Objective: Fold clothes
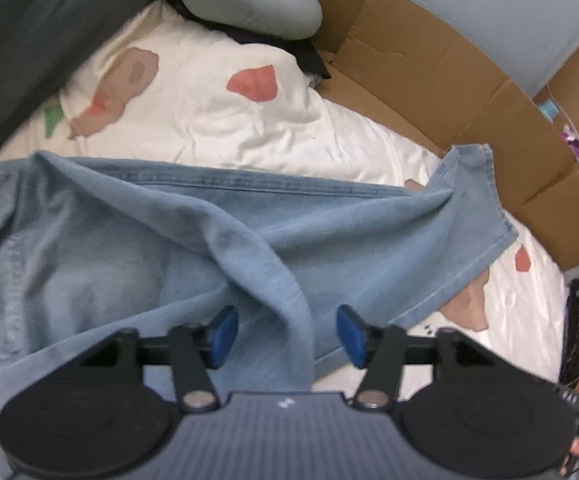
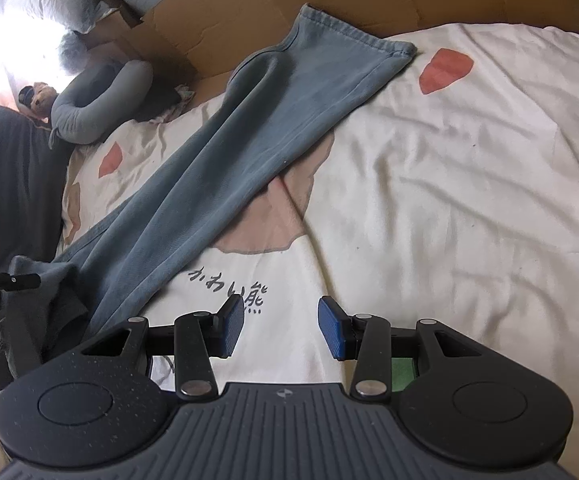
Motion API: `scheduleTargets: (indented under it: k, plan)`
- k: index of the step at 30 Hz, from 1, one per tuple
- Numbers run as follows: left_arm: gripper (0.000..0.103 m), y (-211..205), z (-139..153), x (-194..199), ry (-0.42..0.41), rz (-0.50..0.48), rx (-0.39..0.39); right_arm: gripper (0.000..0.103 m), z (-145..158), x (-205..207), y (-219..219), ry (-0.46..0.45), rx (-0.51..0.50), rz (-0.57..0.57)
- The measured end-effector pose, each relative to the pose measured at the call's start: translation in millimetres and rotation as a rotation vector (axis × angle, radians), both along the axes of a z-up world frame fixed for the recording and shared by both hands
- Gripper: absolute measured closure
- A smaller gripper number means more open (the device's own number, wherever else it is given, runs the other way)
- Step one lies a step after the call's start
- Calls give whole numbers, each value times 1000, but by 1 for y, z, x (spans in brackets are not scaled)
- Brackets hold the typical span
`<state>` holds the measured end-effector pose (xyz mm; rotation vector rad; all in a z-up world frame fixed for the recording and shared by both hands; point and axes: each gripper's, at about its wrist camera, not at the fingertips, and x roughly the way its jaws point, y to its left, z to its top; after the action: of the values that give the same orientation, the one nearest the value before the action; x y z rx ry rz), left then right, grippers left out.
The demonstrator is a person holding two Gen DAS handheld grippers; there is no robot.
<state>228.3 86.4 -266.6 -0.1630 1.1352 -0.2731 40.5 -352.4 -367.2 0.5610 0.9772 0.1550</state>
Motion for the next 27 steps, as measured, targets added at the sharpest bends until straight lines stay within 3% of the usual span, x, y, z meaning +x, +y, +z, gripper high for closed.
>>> scheduleTargets:
  k: [3,9,16,27]
  plan:
    - [43,14,10,-7,-9,19,32,55,0,0,-1,0,6,1]
    - [32,43,28,-20,-25,57,95,55,-1,0,3,2,9,14]
    - [29,76,14,-51,37,82,168,55,-3,0,11,16,3,42]
    - [29,113,-9,-116,128,142,217,55,-3,-2,32,21,4,119]
